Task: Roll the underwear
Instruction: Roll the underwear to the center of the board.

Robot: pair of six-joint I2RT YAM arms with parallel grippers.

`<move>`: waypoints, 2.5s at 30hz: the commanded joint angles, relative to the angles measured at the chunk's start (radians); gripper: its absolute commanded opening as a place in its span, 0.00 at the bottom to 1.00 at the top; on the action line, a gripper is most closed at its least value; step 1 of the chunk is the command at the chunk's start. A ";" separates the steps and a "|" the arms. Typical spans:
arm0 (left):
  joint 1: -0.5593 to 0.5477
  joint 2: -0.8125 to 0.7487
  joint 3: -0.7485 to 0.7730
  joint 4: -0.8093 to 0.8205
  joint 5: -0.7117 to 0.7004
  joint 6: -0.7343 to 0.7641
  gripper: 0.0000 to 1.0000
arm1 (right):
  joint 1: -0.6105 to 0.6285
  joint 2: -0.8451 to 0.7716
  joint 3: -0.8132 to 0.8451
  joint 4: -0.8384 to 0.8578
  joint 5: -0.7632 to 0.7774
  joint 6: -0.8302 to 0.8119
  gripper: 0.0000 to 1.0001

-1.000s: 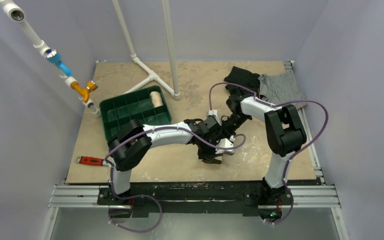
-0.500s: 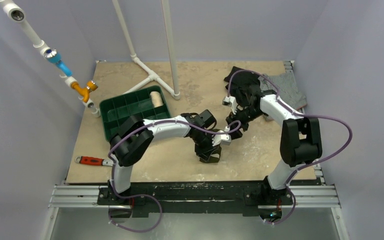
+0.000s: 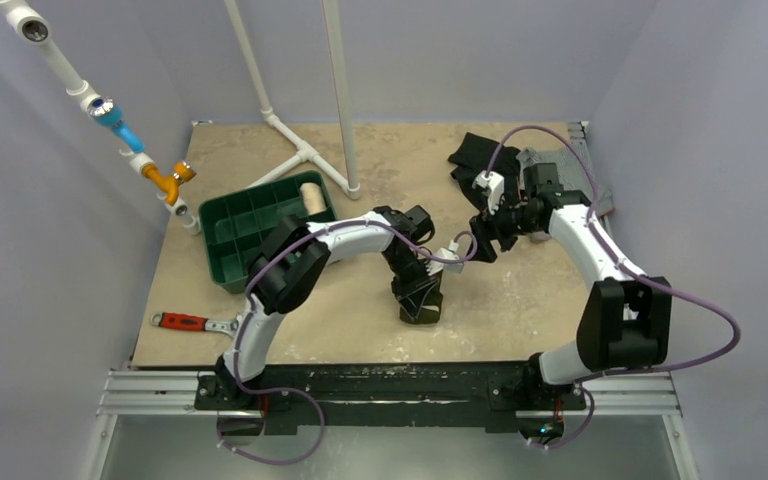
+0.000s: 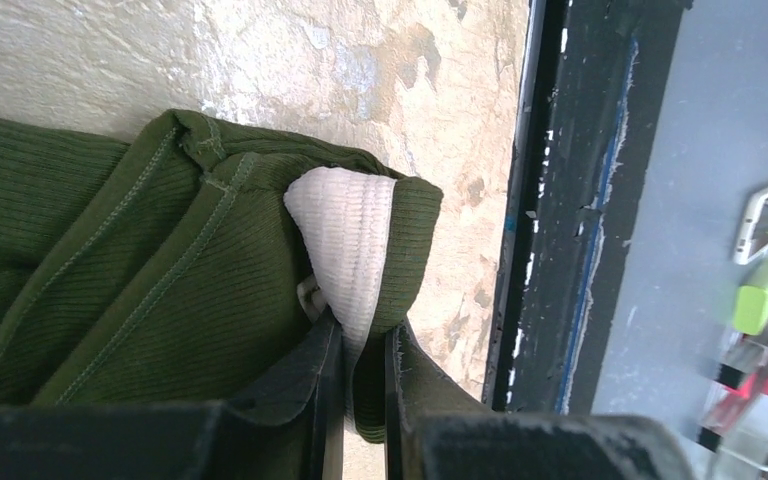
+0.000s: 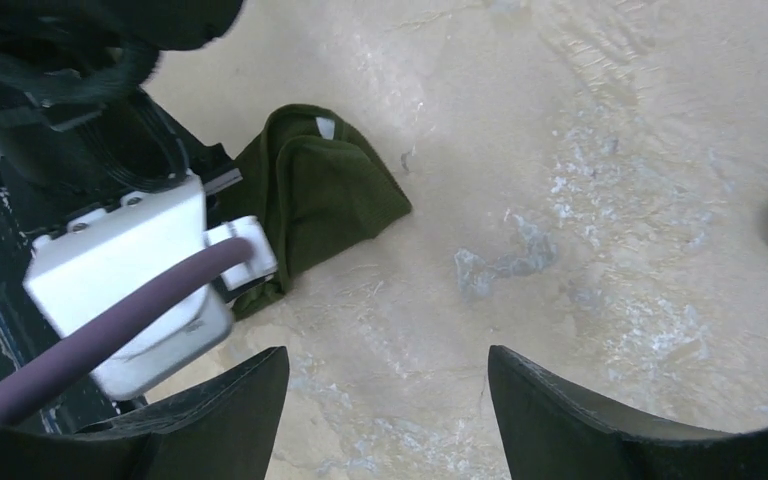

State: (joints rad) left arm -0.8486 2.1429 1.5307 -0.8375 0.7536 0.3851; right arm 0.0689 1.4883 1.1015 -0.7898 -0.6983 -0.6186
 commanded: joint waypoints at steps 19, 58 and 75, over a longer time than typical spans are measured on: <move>0.052 0.302 0.250 -0.287 0.100 -0.016 0.00 | 0.004 -0.319 -0.132 0.053 0.057 0.230 0.99; 0.148 0.423 0.378 -0.472 0.261 0.059 0.00 | 0.822 -0.141 -0.344 0.378 0.553 -0.064 0.81; 0.147 0.432 0.393 -0.487 0.276 0.060 0.00 | 0.839 0.032 -0.328 0.381 0.530 -0.100 0.28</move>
State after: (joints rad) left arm -0.7086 2.5431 1.9022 -1.3712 1.1103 0.3992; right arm 0.9031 1.4868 0.7647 -0.4053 -0.1471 -0.7006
